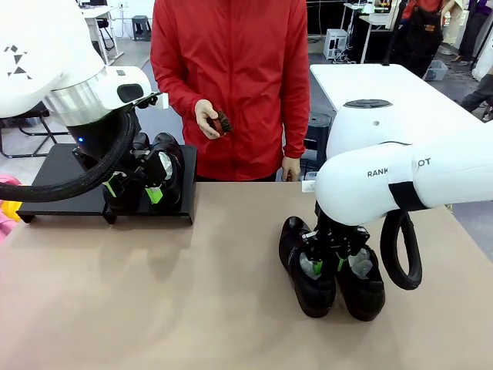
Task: Organize the shoes by placing them on the stand.
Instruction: Pick up one Shoe and place it in the middle of the table.
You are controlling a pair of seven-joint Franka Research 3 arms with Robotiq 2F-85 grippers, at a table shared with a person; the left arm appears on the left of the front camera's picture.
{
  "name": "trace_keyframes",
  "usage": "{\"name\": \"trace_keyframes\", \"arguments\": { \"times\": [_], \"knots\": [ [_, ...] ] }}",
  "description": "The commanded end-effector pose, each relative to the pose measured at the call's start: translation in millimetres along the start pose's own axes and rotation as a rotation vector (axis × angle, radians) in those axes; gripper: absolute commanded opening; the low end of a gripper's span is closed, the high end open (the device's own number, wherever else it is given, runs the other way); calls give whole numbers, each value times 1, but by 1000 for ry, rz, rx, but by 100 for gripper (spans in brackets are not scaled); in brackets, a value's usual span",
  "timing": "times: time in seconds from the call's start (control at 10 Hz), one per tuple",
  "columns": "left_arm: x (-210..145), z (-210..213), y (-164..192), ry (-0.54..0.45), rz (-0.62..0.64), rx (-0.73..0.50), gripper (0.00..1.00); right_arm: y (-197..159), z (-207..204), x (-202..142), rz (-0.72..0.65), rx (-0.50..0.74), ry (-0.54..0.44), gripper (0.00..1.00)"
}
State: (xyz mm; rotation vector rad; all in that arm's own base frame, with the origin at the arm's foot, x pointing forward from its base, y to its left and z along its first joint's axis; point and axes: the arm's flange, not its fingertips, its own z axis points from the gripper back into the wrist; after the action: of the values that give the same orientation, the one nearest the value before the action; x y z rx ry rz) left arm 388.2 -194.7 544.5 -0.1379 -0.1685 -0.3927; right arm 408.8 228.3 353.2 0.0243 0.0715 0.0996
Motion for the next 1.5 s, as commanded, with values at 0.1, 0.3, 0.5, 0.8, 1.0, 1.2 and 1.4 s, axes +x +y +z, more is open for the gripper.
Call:
{"name": "trace_keyframes", "arguments": {
  "times": [0.1, 0.3, 0.5, 0.8, 1.0, 1.2, 1.4],
  "knots": [
    [-4, -2, 2, -13, -2, -13, 87, -1, -9, 2, 26, 8, -21, 6],
    [-4, -2, 2, -13, -2, -13, 87, 0, -17, 5, 32, -16, -2, 0],
    [-4, -2, 2, -13, -2, -13, 87, 1, -22, 6, 29, -30, 11, 0],
    [-4, -2, 2, -13, -2, -13, 87, 6, -6, -5, -21, -13, -29, 0],
    [-4, -2, 2, -13, -2, -13, 87, 30, 27, -37, -35, -8, -99, 0],
    [0, 0, 0, 0, 0, 0, 87, 71, 31, -64, -33, -1, -165, 0],
    [-14, 17, 16, -93, 86, 1, 87, 113, 28, -64, -75, 33, -215, 0]
  ]
}}
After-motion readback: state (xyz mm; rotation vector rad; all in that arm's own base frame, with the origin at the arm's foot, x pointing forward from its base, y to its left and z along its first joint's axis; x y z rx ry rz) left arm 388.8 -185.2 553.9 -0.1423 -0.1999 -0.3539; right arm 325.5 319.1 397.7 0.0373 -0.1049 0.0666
